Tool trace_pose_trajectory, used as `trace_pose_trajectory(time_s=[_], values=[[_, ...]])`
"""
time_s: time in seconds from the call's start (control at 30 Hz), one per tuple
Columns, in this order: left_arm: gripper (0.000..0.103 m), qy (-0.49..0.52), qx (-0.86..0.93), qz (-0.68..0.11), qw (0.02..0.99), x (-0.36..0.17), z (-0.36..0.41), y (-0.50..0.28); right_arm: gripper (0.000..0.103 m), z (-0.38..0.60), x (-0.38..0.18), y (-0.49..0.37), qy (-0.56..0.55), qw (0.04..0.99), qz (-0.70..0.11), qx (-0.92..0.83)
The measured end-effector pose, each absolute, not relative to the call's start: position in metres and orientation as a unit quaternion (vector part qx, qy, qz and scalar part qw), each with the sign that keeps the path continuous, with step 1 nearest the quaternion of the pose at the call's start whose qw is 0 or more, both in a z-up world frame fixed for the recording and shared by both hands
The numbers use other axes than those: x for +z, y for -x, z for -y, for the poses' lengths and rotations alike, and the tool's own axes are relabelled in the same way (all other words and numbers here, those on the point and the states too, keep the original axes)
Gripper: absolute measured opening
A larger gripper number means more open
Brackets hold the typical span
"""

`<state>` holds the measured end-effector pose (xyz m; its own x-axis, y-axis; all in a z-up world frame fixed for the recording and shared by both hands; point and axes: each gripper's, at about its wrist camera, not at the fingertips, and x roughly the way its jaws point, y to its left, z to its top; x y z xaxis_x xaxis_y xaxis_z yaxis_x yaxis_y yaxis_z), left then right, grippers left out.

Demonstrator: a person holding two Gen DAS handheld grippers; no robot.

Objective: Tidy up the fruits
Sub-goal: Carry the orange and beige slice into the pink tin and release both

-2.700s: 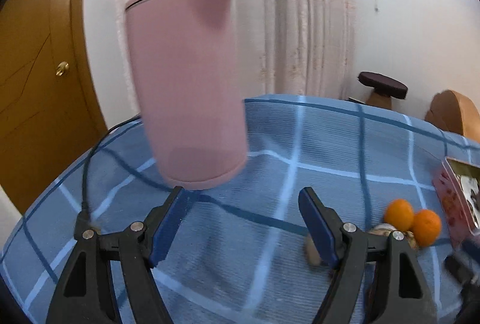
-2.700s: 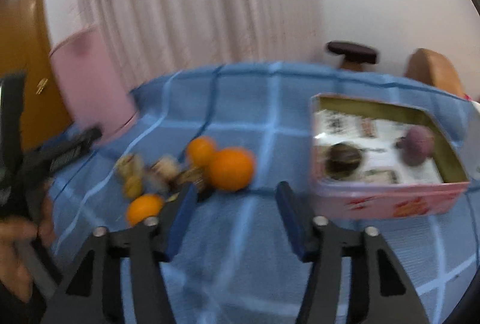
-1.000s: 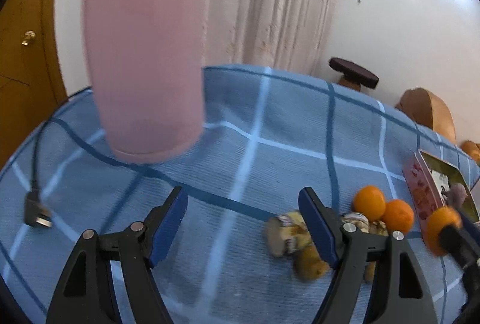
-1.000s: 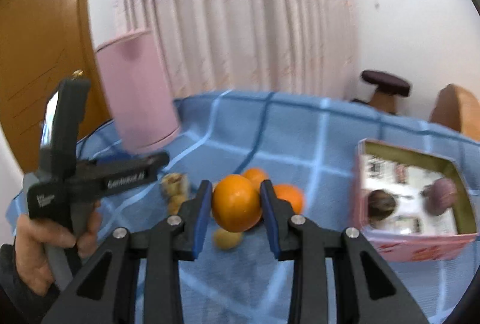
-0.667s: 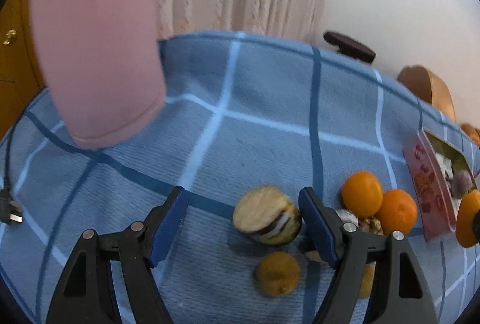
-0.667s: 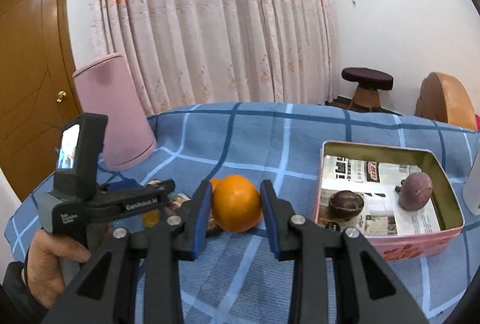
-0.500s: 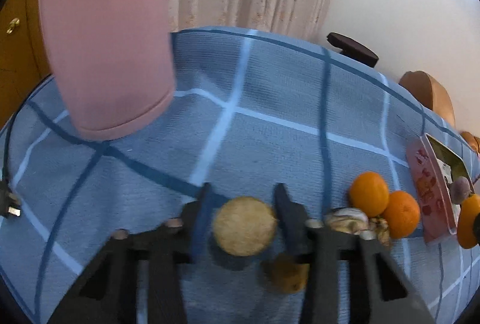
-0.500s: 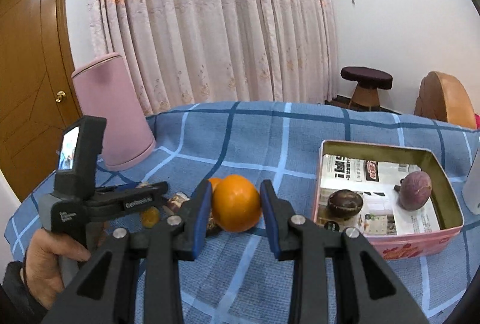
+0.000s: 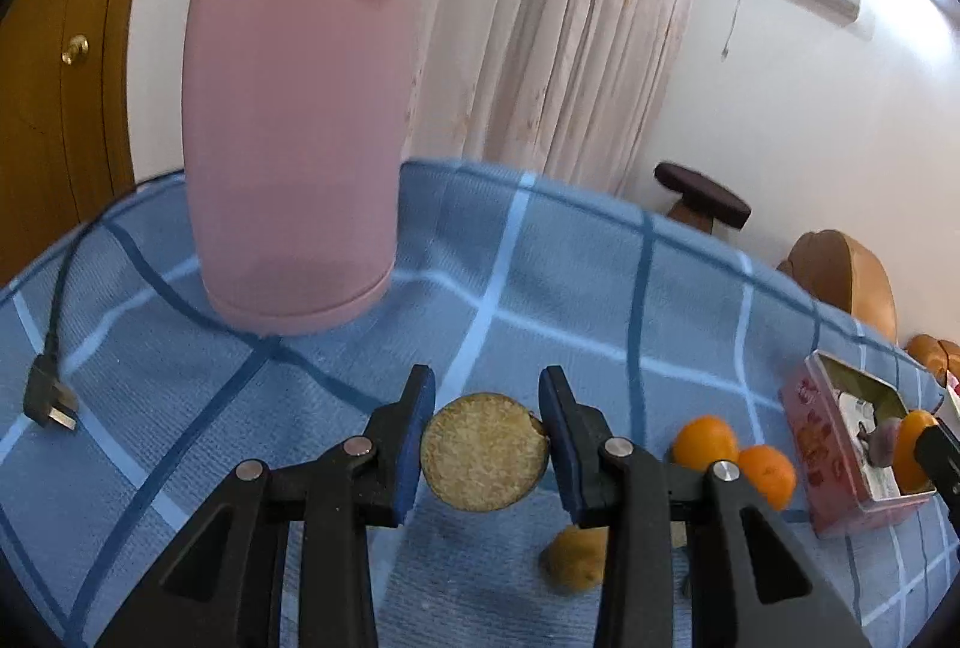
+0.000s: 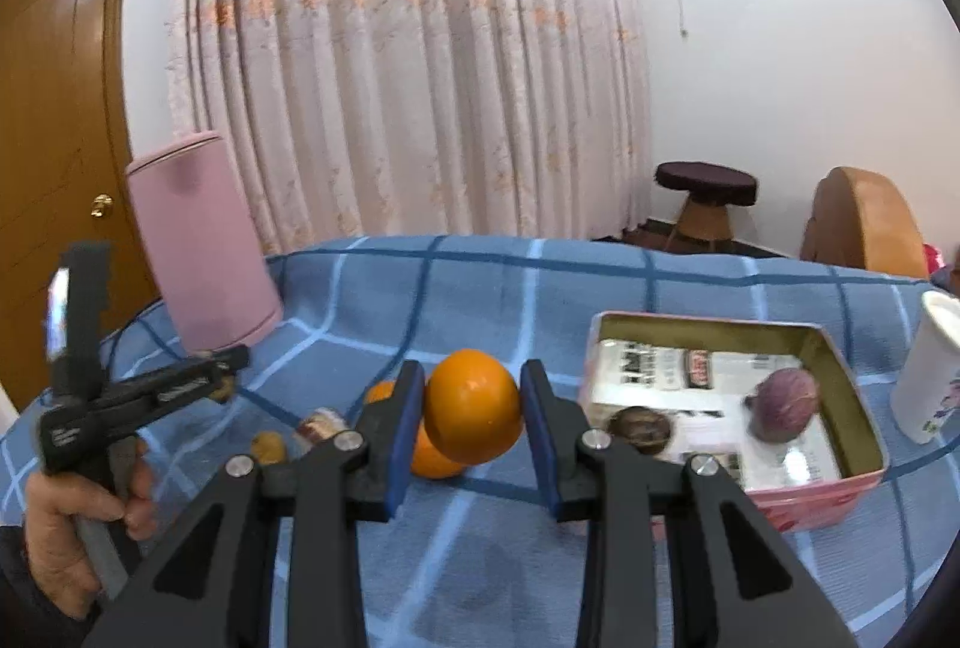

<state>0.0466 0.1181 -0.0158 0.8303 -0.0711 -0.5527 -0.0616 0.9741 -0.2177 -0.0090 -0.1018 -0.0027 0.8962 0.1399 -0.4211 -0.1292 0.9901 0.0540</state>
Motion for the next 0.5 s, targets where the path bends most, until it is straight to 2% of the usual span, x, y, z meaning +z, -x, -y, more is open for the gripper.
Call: trace_pose_trajectory(time_s=[0.17, 0.5], values=[[0.038, 0.088, -0.024, -0.262, 0.961, -0.004, -0.089, -0.037, 0.036, 0.135, -0.002, 0.006, -0.04, 0.972, -0.223, 0.052], [0.038, 0.048, -0.094, -0.259, 0.96, 0.004, -0.008, -0.034, 0.036, 0.202, 0.008, 0.015, -0.054, 0.977, -0.207, -0.009]])
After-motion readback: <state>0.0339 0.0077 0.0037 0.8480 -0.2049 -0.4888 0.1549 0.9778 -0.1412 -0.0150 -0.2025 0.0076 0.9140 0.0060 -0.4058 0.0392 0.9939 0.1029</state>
